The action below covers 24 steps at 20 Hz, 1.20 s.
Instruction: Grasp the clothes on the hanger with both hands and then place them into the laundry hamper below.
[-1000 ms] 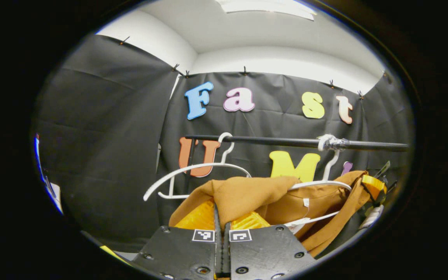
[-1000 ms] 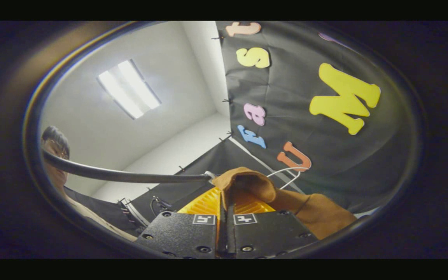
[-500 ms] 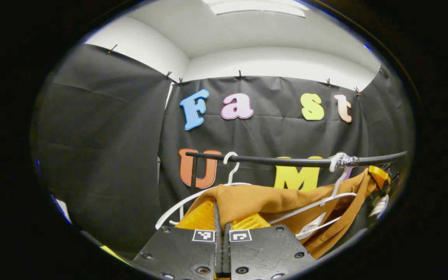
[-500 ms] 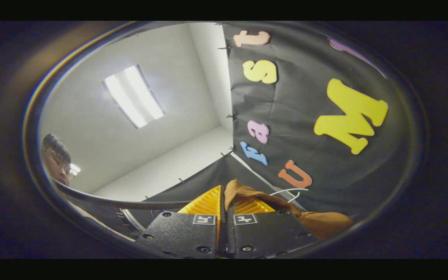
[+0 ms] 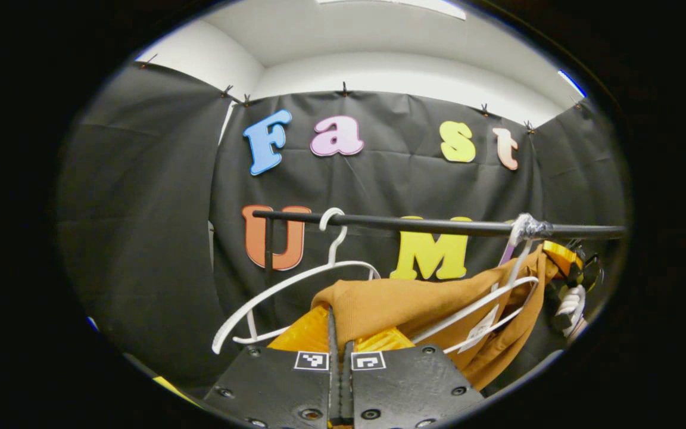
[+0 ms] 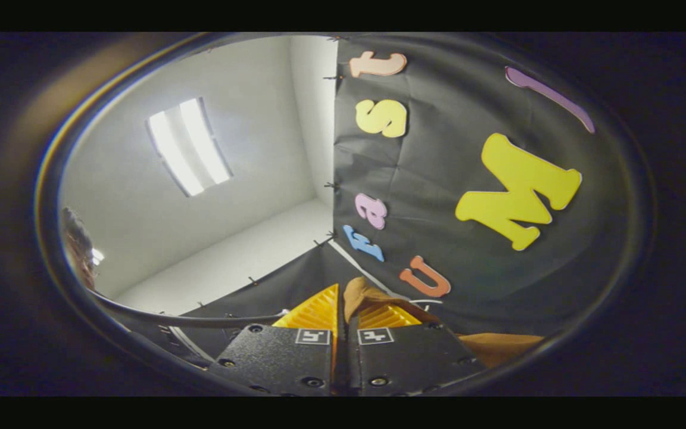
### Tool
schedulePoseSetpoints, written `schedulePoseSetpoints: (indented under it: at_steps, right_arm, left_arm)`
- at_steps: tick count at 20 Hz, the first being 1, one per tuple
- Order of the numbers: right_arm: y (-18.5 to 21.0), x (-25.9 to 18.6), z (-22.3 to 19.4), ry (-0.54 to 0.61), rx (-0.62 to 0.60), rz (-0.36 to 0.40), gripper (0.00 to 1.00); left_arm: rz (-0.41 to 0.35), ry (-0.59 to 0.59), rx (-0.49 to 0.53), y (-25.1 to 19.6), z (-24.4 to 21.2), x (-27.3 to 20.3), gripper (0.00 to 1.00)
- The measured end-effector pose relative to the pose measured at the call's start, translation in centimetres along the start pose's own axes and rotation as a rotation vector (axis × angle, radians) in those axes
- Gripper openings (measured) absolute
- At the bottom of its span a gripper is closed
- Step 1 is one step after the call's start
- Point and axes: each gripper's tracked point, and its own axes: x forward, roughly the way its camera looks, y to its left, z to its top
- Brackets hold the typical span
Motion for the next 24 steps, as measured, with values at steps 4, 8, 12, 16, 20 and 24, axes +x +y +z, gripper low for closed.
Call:
schedulePoseSetpoints:
  at_steps: [4,8,12,16,20,24]
  right_arm:
    - [-2.2,0.3,-0.5,-0.006,0.023,-0.063,0.03]
    - [-4.0,0.1,-1.1,-0.015,0.008,-0.112,0.03]
    - [-2.4,0.3,-0.7,-0.028,0.043,-0.077,0.04]
    - [1.8,1.1,0.9,-0.036,0.002,0.022,0.04]
    - [5.0,0.6,3.0,-0.072,0.055,0.164,0.03]
    - [5.5,-0.8,3.2,-0.031,0.064,0.232,0.03]
  left_arm:
    - [-0.019,0.032,-0.049,0.1,-1.2,0.7,0.0]
    - [-0.032,0.059,-0.045,-0.1,-2.7,1.0,0.04]
    - [-0.019,0.065,-0.033,-0.2,-2.5,0.5,0.04]
    - [-0.016,0.023,-0.013,-0.7,0.2,0.2,0.04]
    - [-0.031,-0.027,-0.008,-1.4,2.6,0.1,0.04]
    - [-0.05,-0.027,-0.018,-2.0,2.7,0.0,0.02]
